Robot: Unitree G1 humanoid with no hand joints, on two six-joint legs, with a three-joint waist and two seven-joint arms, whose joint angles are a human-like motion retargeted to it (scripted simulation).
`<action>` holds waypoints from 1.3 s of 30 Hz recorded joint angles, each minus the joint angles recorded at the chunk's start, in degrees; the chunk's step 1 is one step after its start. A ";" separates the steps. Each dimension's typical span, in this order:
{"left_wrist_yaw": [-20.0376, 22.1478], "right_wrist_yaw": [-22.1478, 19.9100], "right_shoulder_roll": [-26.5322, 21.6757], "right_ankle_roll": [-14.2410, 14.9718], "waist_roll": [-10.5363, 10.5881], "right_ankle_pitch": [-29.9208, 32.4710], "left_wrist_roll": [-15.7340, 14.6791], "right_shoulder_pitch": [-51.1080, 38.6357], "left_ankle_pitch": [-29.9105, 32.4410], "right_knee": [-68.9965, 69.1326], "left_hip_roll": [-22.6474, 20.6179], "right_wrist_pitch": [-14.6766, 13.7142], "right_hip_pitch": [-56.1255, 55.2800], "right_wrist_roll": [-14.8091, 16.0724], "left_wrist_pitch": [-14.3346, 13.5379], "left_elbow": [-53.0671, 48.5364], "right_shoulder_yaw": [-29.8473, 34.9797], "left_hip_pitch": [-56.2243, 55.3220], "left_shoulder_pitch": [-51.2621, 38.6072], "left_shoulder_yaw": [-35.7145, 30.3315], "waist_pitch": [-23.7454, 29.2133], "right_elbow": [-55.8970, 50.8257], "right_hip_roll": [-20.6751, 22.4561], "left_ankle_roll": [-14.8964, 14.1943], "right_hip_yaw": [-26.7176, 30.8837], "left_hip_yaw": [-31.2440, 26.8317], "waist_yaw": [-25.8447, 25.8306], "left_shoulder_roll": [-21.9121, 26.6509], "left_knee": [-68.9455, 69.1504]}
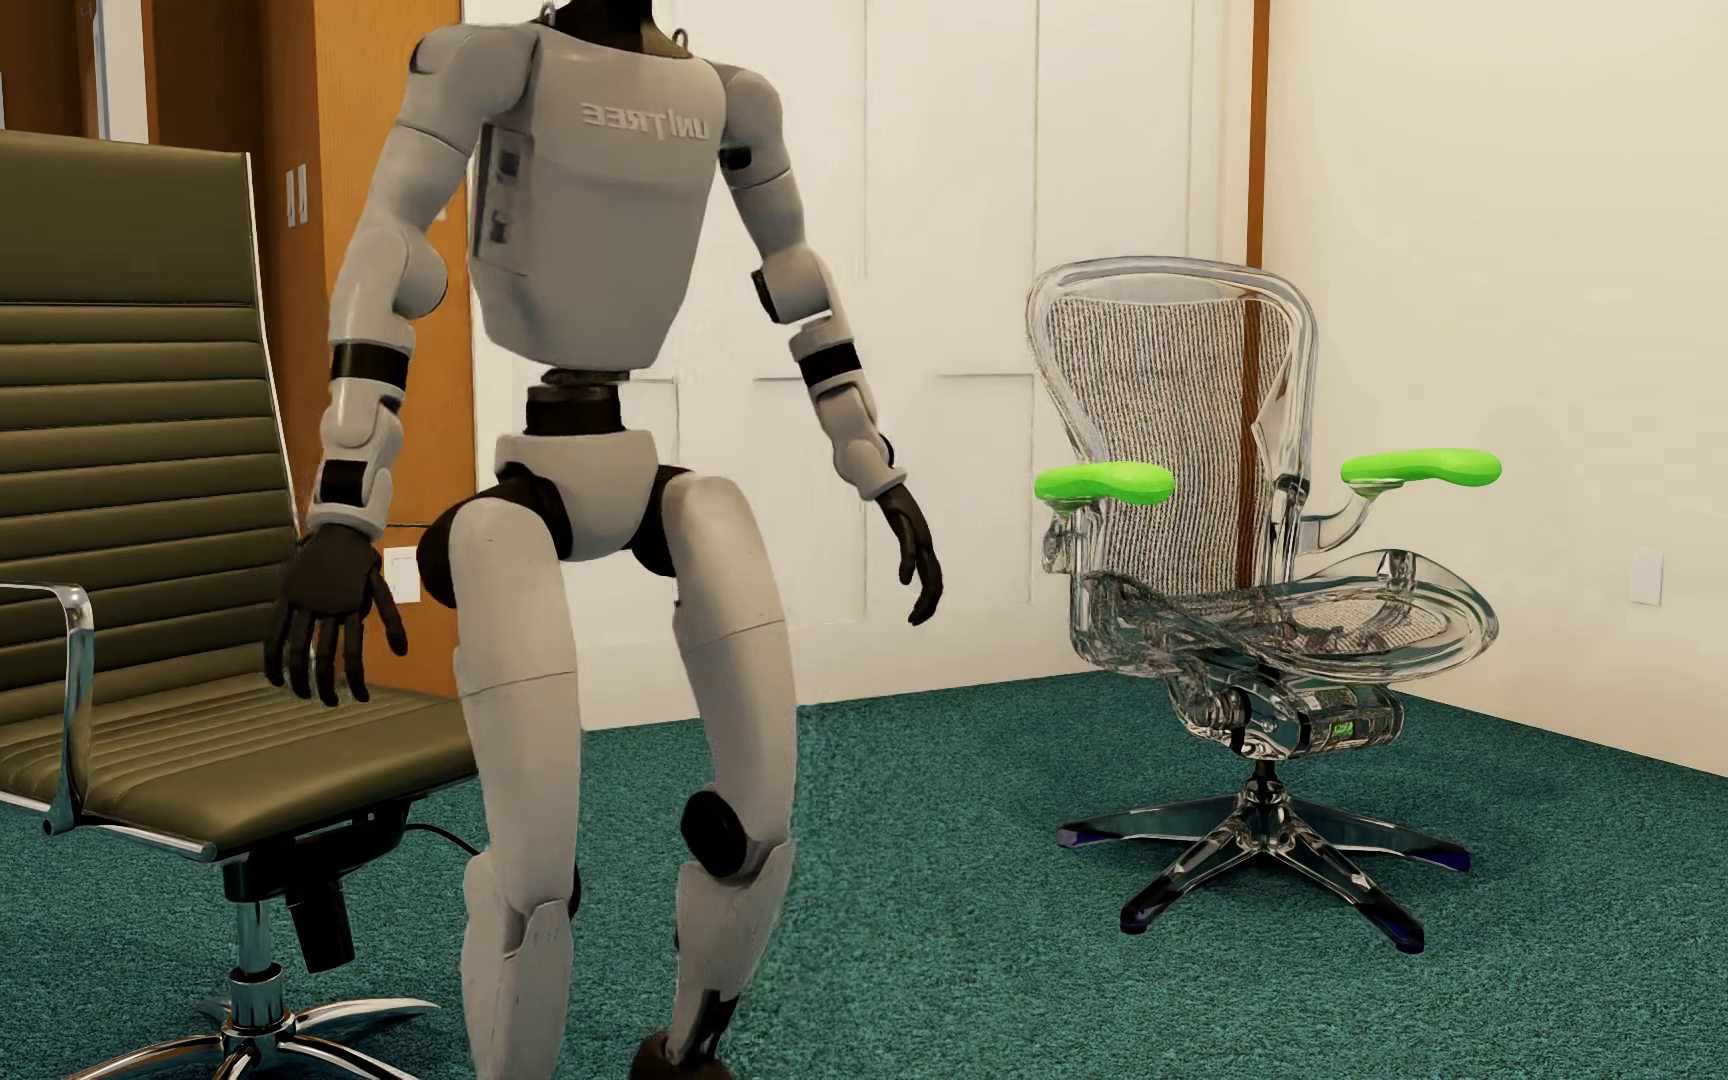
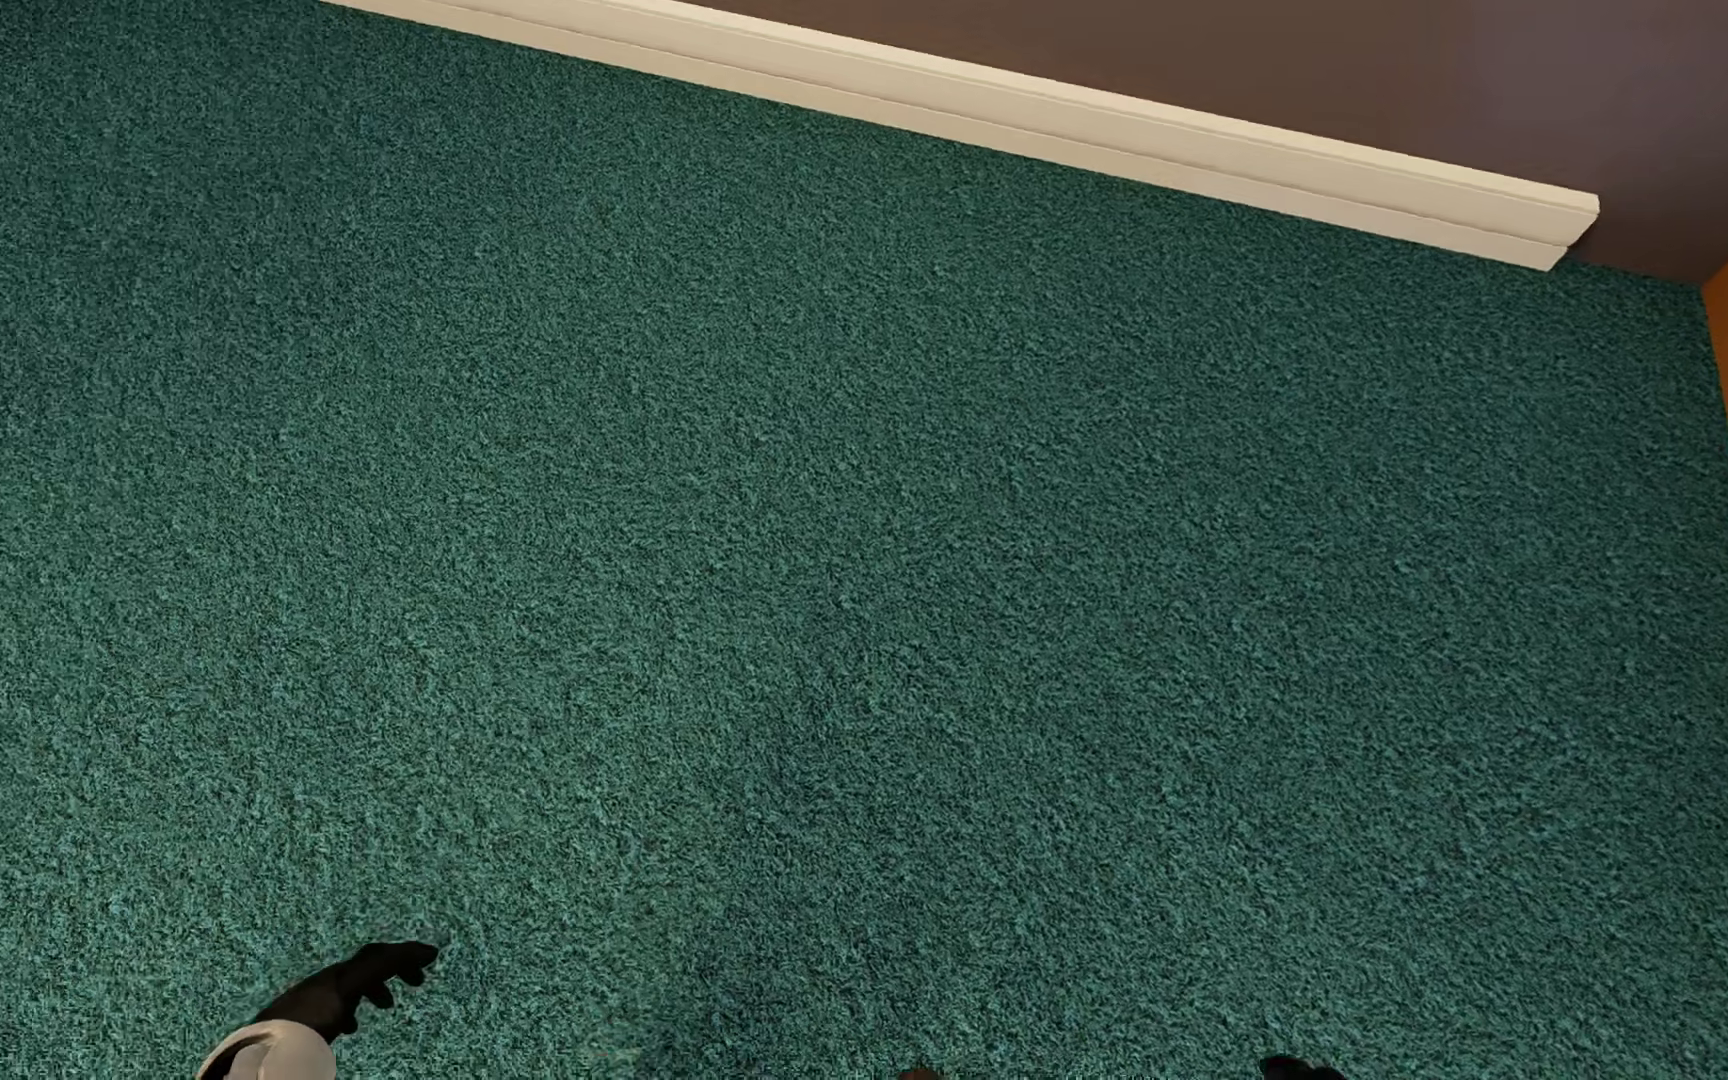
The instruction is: Take a seat on the dark chair
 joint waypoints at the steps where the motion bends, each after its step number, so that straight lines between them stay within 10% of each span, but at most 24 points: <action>1: -0.30 0.16 0.27 -0.15 -0.03 0.06 0.15 -0.41 0.20 0.36 -0.40 -0.10 -0.91 -0.09 0.17 0.26 0.12 1.76 -0.56 -0.02 0.04 -0.10 0.03 0.40 -0.12 0.43 -0.18 0.09 -2.89; 9: -0.65 -0.50 -0.93 -0.53 1.37 -1.14 1.79 -1.88 3.03 9.77 -2.53 -0.62 -6.90 -0.30 0.93 -1.34 0.59 5.23 -2.88 -1.16 2.27 -2.88 -1.71 1.08 -0.31 0.62 -1.37 -0.64 -12.58; 21: 1.60 2.27 -1.30 -0.99 0.28 -8.97 2.19 -14.89 -7.11 37.85 -2.49 0.12 -26.88 -5.88 -0.19 -4.60 3.32 -20.69 -15.76 -4.66 11.82 -7.47 -0.46 1.47 7.07 -4.23 0.14 0.82 20.89; 22: 0.22 0.86 -1.86 -3.10 1.11 -10.11 2.09 -14.81 -8.96 41.40 -2.74 2.50 -30.69 -1.58 0.92 -4.47 4.38 -24.68 -15.78 -1.70 10.31 -8.90 -0.94 2.26 8.35 -5.07 -0.23 -0.19 24.56; 39: 1.03 0.55 -3.09 -3.38 1.87 -17.27 2.39 -34.96 -15.19 73.86 -2.99 4.44 -61.14 -1.34 1.03 -8.14 12.24 -54.55 -32.81 -6.65 19.76 -10.19 -1.10 0.35 14.08 -9.05 0.24 -2.84 55.50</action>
